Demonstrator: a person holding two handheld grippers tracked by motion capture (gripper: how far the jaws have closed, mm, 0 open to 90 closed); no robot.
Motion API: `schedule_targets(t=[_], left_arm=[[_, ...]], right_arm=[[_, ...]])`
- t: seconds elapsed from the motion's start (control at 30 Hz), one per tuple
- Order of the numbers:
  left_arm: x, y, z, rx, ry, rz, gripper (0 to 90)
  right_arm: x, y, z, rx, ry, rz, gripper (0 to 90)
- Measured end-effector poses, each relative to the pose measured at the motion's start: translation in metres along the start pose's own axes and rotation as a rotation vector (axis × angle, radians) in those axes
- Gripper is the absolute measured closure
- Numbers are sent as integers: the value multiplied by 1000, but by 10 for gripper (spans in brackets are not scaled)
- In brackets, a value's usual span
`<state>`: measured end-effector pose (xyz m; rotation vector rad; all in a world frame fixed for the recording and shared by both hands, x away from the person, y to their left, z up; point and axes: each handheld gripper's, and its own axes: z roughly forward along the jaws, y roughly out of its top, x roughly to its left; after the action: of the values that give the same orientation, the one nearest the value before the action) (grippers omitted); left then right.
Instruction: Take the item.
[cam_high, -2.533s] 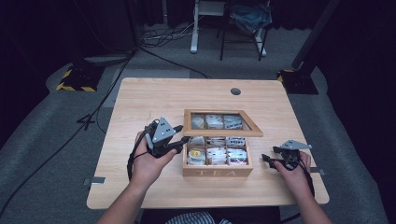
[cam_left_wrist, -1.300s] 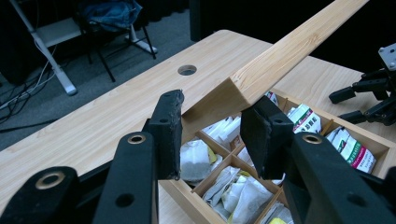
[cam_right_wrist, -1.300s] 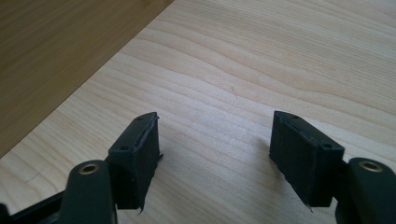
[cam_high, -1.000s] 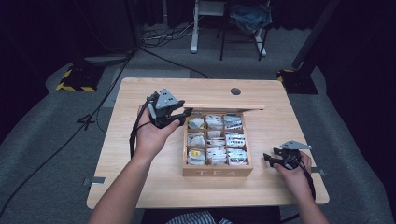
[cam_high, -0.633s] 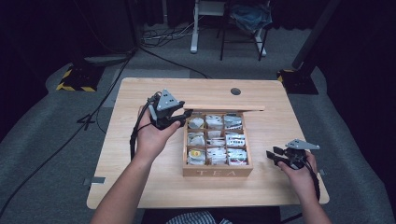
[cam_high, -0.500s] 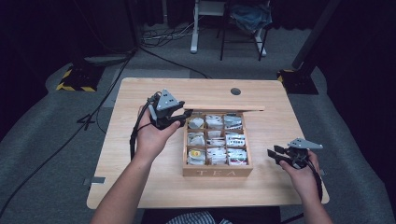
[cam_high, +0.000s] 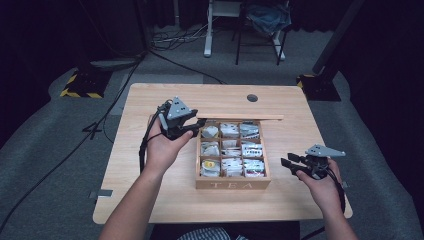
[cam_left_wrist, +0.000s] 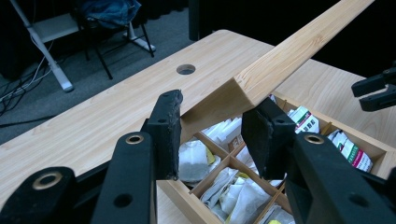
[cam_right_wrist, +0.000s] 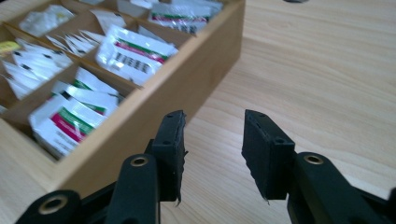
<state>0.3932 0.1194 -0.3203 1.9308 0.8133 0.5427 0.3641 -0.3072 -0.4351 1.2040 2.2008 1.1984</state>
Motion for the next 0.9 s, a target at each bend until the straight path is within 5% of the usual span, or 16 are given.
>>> schedule_targets(t=[0.23,0.33,0.9], left_arm=[[-1,0,0,-1,9,2,589],[-1,1,0,2,13,1,589],[-2,1,0,6,15,4,589]], right_arm=[[18,16,-4,-14,44,-4,609],[34,27,1,-13,103,-31,630],[81,52,27,43,275,-110,735]])
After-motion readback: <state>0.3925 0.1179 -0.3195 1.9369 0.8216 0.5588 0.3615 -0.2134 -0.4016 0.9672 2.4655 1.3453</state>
